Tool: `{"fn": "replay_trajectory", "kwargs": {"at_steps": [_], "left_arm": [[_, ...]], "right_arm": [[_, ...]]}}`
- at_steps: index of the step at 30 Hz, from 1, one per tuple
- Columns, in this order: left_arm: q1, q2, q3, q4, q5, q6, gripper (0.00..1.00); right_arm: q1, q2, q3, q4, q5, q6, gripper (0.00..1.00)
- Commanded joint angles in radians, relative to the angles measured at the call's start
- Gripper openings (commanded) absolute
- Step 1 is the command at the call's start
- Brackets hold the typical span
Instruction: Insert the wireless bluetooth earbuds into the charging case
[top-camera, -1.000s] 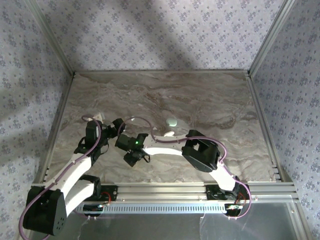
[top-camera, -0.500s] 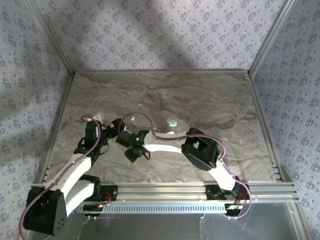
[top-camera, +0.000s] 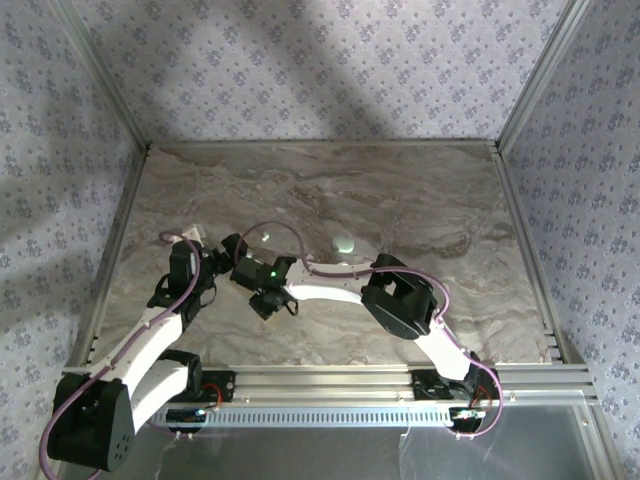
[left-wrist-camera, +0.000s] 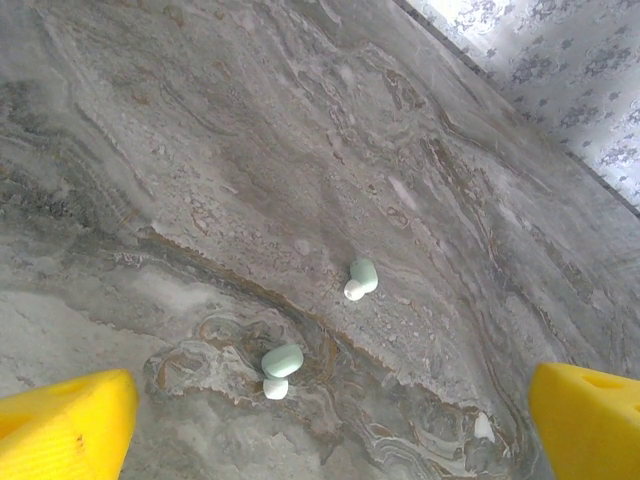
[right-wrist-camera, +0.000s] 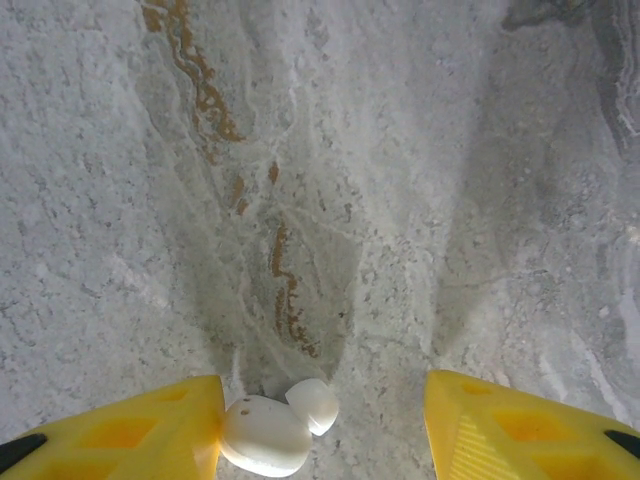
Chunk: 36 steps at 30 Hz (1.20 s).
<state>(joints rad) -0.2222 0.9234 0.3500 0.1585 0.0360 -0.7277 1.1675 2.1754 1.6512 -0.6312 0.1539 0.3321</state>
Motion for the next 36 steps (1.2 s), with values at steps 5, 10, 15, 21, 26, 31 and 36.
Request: {"fn": "replay_trajectory", "kwargs": {"at_steps": [5,10,15,21,26,31,36], "left_arm": [[-0.002,-0.028,-0.01,-0.016,0.044,0.011,1.0],[-0.002,-0.028,-0.008,-0.014,0.048,0.011,1.0],[-0.002,-0.027,-0.008,-0.013,0.05,0.012,1.0],[-0.003,-0.027,-0.009,-0.014,0.045,0.013,1.0],[0.017,-0.027,-0.009,-0.026,0.038,0.007,1.0],[0.067,-0.048,-0.017,-0.051,0.037,-0.012,1.0],[0.134,-0.111,-0.039,-0.104,0.011,-0.052,1.0]], "right_arm": [[-0.091,0.044,0.055,-0.074,0.076,0.096,0.55],[-0.113,0.035,0.054,-0.103,0.096,0.108,0.55],[-0.124,0.034,0.058,-0.107,0.096,0.105,0.55],[-0.141,0.034,0.071,-0.113,0.092,0.091,0.55],[-0.131,-0.018,0.029,-0.053,0.033,0.023,0.56],[-0.117,-0.08,-0.036,-0.011,-0.002,-0.022,0.59],[-0.109,-0.115,-0.08,-0.002,-0.011,-0.07,0.6]]}}
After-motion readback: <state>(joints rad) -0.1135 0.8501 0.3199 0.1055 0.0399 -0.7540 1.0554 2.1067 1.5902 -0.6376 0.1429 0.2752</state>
